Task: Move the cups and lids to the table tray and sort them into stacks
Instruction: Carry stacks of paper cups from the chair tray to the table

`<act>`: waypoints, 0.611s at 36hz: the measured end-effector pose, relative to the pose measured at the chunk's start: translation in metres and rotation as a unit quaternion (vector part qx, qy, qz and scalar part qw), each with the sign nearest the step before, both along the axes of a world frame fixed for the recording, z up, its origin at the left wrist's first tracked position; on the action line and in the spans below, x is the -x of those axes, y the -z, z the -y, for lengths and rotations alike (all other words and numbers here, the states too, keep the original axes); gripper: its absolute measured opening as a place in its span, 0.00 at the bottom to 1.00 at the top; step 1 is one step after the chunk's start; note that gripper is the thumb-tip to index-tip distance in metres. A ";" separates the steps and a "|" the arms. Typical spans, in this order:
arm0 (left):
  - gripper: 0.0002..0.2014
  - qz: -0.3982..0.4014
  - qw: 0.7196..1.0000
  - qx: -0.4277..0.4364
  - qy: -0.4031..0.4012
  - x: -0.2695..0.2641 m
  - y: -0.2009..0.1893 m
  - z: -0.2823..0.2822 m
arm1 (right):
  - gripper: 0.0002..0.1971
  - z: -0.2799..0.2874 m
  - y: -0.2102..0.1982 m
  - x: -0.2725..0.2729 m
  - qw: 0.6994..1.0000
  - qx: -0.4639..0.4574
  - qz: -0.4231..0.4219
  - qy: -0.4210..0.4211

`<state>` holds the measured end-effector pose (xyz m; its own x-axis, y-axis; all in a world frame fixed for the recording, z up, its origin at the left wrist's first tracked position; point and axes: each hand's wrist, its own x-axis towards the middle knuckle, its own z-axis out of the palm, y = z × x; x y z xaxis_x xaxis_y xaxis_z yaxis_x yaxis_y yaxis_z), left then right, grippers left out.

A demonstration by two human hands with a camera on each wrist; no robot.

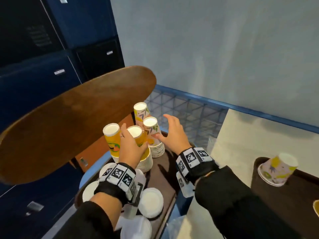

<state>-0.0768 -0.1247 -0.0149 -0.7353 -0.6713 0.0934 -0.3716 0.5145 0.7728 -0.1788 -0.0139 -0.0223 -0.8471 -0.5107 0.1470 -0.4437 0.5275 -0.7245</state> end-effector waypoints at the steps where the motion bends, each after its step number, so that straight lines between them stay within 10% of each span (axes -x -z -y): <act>1: 0.49 -0.004 1.000 -0.009 0.001 0.000 0.002 0.004 | 0.39 0.008 0.003 0.003 1.000 0.003 0.005 -0.006; 14: 0.33 -0.016 0.992 -0.116 0.051 -0.001 0.030 0.025 | 0.27 0.044 0.033 0.013 0.990 0.126 0.056 0.004; 22: 0.36 0.003 0.989 -0.122 0.087 0.008 0.042 0.016 | 0.27 -0.001 0.033 0.015 0.995 0.053 0.035 0.071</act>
<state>-0.0853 -0.1410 -0.0565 -0.8420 -0.5361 -0.0609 -0.2989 0.3696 0.8798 -0.1942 -0.0125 -0.0557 -0.9200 -0.3691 0.1317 -0.3160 0.5000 -0.8063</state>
